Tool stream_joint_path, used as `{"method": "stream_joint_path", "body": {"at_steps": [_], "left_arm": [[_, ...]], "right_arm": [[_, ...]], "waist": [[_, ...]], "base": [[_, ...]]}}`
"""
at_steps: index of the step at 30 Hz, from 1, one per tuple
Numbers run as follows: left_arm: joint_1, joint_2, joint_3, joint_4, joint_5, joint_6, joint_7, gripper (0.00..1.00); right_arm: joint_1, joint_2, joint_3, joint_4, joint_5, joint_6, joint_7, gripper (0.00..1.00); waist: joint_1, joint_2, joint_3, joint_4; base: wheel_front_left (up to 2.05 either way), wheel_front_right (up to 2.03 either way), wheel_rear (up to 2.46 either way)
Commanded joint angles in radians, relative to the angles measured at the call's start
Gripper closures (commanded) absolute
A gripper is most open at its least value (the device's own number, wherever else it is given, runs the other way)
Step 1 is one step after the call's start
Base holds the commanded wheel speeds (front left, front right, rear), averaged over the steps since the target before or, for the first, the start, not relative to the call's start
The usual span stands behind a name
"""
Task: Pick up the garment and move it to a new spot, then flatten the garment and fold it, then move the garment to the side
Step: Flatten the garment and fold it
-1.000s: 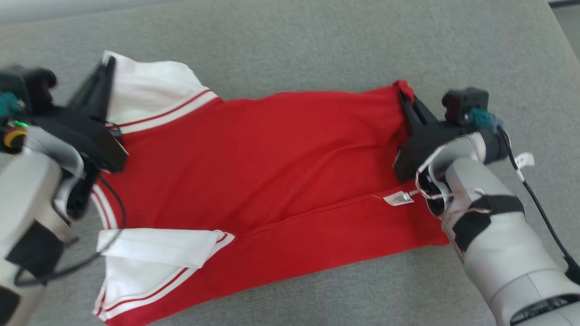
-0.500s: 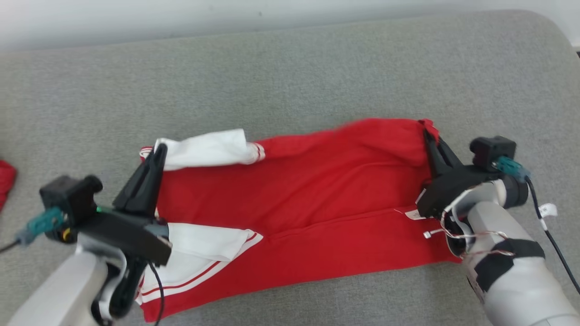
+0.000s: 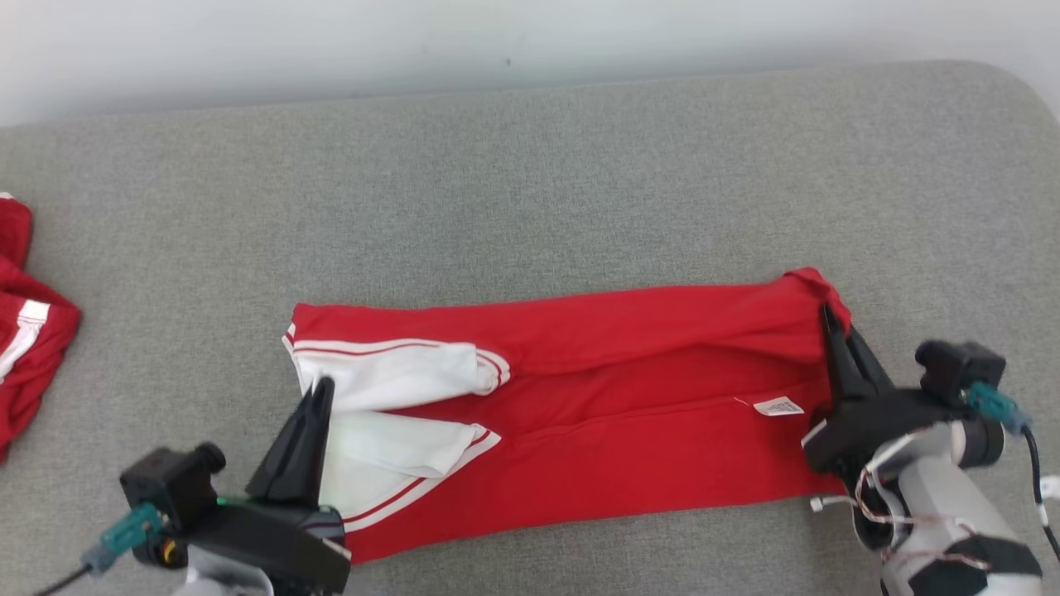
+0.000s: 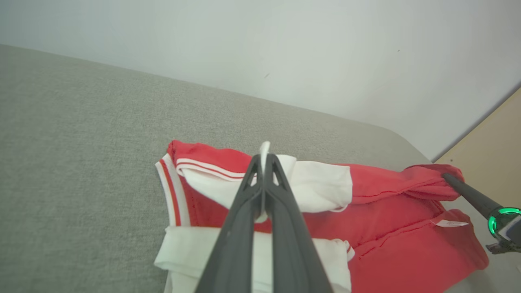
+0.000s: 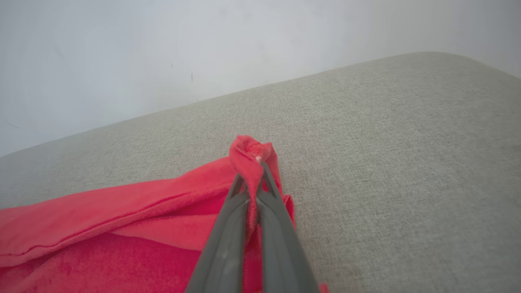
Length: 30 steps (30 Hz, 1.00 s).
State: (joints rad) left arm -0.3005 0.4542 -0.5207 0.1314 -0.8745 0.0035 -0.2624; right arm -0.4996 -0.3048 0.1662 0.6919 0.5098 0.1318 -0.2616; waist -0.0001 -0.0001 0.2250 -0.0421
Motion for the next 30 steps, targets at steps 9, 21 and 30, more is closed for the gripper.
{"method": "stream_joint_path", "body": {"at_steps": [9, 21, 30], "left_arm": [[0.120, -0.083, 0.080, 0.079, 0.066, -0.029, -0.003, 0.89], [0.170, -0.197, 0.316, 0.061, 0.255, -0.032, -0.003, 0.00], [0.245, -0.285, 0.509, -0.042, 0.491, -0.024, -0.003, 0.00]], "right_arm": [[0.155, 0.013, -0.023, -0.095, 0.006, -0.002, 0.002, 0.71], [0.181, -0.002, -0.045, -0.143, -0.003, -0.002, 0.014, 0.00], [0.150, -0.020, -0.091, -0.098, -0.050, -0.002, 0.075, 0.00]], "waist": [[0.0001, 0.0001, -0.038, -0.005], [0.0001, 0.0001, -0.078, 0.004], [0.0001, 0.0001, -0.105, 0.031]], "base": [[0.00, 0.00, 0.00], [0.00, 0.00, 0.00], [0.00, 0.00, 0.00]]}}
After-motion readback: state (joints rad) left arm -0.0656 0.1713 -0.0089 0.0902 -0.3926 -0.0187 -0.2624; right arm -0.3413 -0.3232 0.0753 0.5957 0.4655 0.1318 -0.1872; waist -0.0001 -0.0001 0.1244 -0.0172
